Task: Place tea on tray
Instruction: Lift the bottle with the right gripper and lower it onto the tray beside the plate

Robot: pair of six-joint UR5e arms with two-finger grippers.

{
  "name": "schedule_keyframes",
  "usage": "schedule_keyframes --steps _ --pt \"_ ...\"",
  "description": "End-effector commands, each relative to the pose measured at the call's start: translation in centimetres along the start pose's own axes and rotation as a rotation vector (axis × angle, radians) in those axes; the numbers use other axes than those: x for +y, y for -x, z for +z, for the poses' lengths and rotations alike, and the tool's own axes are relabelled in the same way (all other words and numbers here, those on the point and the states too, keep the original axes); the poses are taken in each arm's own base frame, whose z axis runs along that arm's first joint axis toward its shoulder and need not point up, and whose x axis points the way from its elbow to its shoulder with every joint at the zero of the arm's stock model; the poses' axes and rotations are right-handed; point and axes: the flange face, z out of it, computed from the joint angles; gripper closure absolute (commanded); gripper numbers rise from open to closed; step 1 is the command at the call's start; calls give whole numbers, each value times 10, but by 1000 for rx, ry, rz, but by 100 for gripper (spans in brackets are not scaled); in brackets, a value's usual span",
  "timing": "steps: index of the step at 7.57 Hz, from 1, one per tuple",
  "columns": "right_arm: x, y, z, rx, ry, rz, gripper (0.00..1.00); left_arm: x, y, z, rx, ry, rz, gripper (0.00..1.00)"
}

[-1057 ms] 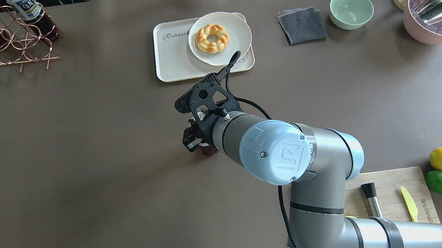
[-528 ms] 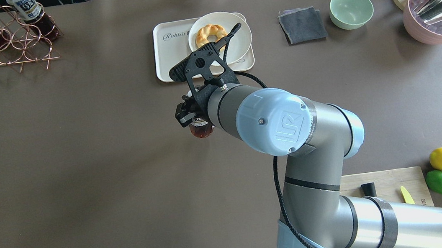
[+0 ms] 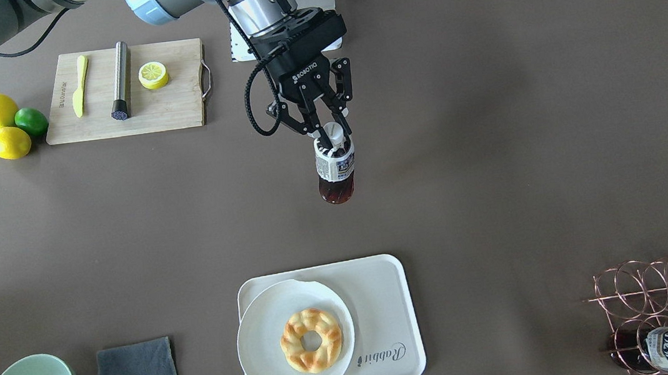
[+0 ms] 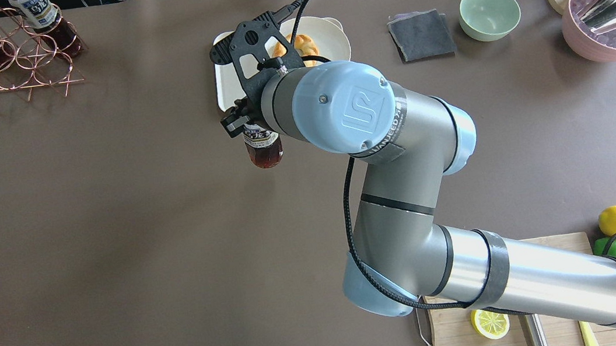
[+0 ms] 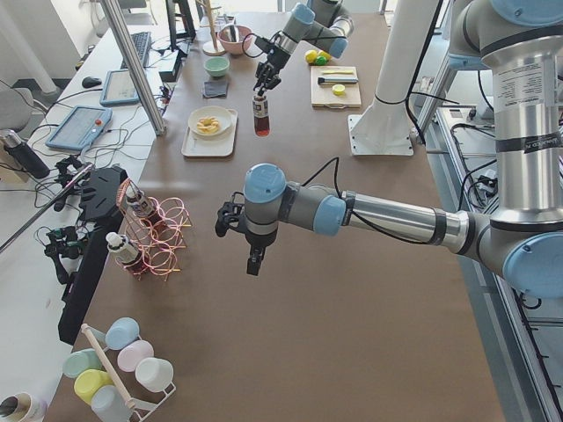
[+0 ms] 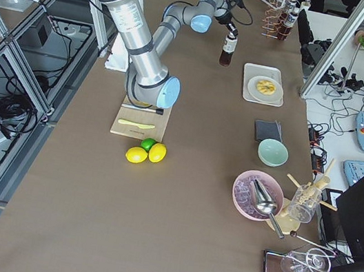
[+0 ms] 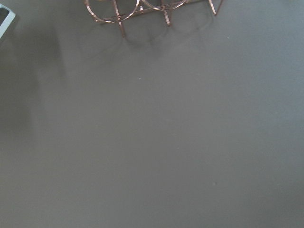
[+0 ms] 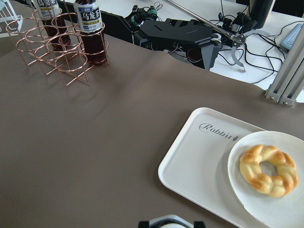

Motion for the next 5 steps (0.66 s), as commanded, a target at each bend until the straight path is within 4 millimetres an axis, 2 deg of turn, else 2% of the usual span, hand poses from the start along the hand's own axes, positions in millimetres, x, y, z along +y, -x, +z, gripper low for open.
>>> schedule_keyframes --steps 1,3,4,5 --pt "-57 -14 35 25 40 25 100 64 63 20 -9 65 -137 2" --pt "-107 -23 64 66 62 44 100 67 66 21 -9 68 -144 2" --pt "-130 -22 76 89 71 52 100 81 77 26 -11 81 -171 2" --pt "-146 -24 97 101 68 56 100 84 77 25 -11 79 -172 2"
